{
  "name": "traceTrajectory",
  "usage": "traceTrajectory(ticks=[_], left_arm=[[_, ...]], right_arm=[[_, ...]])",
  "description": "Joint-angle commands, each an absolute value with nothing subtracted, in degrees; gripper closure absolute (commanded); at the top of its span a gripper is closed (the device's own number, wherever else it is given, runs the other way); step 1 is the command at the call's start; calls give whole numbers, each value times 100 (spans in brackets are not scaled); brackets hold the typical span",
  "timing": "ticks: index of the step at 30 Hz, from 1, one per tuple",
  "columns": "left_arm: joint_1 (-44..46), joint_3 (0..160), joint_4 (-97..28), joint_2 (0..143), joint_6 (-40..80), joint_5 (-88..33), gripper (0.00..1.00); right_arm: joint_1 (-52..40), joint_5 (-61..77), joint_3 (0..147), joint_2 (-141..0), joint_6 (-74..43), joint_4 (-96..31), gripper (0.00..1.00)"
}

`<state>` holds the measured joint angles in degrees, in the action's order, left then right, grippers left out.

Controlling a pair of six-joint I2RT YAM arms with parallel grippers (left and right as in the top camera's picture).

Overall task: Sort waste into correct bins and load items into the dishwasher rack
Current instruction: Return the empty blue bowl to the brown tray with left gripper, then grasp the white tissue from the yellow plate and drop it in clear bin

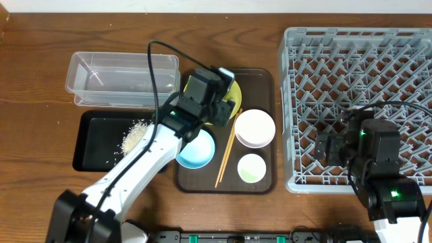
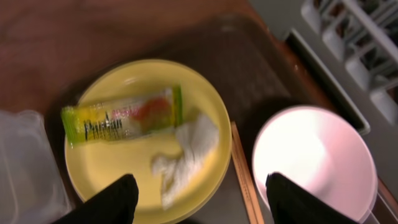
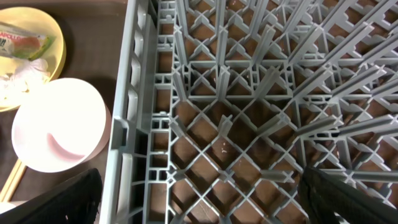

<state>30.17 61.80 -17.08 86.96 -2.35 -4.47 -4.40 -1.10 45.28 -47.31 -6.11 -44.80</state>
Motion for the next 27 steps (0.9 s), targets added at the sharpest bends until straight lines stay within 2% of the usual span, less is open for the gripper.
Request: traceTrajectory(ticks=[1,17,25,27], left_arm=[[3024,6213,-1396,9037,-451,-272,31],[3020,6213,-674,10626,-449,-113,33],[3017,6213,-652,10919,-451,-34,59],[3020,6213,-655,10930,-449,-36,70]], right_arm=[[-403,-150,4648,-4727,-661,-4473,1],[-403,-150,4648,-4727,-661,-4482,1],[-403,-150,4648,-4727,-661,-4482,1],[-403,-150,4648,-4727,-661,-4484,1]])
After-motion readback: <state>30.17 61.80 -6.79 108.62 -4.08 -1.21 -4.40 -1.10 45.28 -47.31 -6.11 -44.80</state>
